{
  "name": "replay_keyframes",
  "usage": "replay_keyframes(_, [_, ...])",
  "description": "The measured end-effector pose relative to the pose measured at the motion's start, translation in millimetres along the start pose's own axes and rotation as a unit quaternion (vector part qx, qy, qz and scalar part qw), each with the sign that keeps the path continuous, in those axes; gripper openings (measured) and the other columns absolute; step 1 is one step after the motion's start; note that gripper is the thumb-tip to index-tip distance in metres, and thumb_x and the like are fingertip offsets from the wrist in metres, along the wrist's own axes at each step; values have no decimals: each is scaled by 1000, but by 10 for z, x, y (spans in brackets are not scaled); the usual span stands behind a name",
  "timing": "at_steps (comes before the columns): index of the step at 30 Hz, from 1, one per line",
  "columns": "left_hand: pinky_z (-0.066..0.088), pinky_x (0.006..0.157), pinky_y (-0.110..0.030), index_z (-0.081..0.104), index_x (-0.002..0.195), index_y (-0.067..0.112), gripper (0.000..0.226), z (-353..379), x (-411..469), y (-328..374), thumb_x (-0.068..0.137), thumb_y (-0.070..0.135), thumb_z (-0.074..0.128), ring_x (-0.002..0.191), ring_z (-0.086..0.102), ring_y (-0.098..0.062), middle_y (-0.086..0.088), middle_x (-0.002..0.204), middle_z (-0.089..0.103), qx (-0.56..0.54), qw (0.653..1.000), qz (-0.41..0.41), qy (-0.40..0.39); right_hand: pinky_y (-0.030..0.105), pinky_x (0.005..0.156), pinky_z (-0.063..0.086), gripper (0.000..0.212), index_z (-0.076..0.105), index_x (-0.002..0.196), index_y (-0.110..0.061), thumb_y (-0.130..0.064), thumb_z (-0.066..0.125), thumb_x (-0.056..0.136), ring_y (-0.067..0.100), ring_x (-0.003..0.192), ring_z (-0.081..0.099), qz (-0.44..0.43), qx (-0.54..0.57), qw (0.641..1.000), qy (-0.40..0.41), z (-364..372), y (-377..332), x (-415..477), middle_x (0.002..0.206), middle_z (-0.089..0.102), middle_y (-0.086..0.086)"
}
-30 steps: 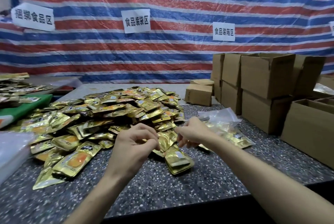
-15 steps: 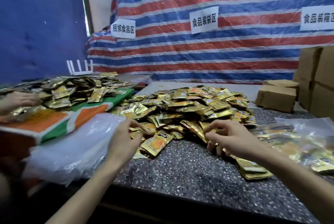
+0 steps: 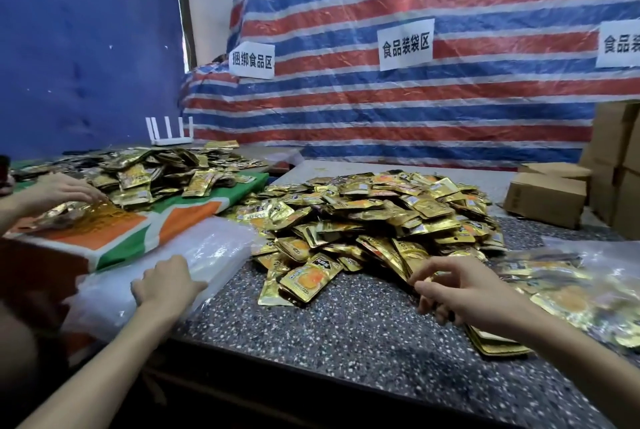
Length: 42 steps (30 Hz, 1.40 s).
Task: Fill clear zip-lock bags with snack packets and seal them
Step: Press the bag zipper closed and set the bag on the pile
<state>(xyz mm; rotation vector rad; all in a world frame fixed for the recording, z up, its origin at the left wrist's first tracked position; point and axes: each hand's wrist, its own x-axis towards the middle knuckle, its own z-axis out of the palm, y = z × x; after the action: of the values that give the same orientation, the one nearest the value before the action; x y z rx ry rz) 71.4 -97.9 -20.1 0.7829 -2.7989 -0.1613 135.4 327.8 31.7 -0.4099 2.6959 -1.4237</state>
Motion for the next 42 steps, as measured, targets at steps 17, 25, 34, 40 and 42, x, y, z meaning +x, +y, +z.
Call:
replay_keyframes(17, [57, 60, -45, 53, 130, 30, 30, -479, -681, 612, 102, 20, 47, 63, 65, -27, -1, 94, 75, -327, 882, 279, 190, 22, 46, 44, 50, 69, 104, -10, -56, 58, 86, 17, 61, 63, 23, 115, 993, 23, 25, -162, -94, 81, 75, 11])
replay_keyframes(25, [62, 74, -37, 67, 127, 19, 42, -320, -1699, 1124, 92, 0, 52, 97, 72, -18, -2, 122, 70, -353, 730, 551, 197, 24, 45, 45, 79, 70, 64, -16, -94, 60, 54, 20, 59, 63, 69, 237, 969, 35, -84, -280, -100, 68, 66, 9])
replay_keyframes(34, [55, 89, -32, 63, 124, 27, 38, -116, -1902, 1316, 88, 19, 51, 114, 61, -10, 7, 128, 66, -357, 684, 611, 180, 24, 49, 48, 40, 75, 89, -9, -48, 74, 82, 12, 63, 60, 52, 142, 988, -23, 55, -262, -280, 76, 67, 0])
replay_keyframes(40, [43, 104, -39, 68, 120, 37, 52, -131, -1930, 1298, 78, 61, 51, 124, 52, -4, 21, 131, 59, -486, 718, 468, -169, 28, 57, 55, 12, 72, 87, -6, -17, 78, 84, 17, 69, 67, -14, 91, 995, 36, 187, -161, -342, 82, 73, 7])
replay_keyframes(42, [51, 92, -34, 78, 104, 21, 47, -199, -1910, 1372, 82, 56, 56, 105, 66, -14, 5, 110, 73, -598, 666, 376, -241, 29, 70, 59, 6, 74, 86, -6, -11, 78, 84, 23, 78, 71, -26, 89, 994, 58, 202, -127, -354, 86, 75, 10])
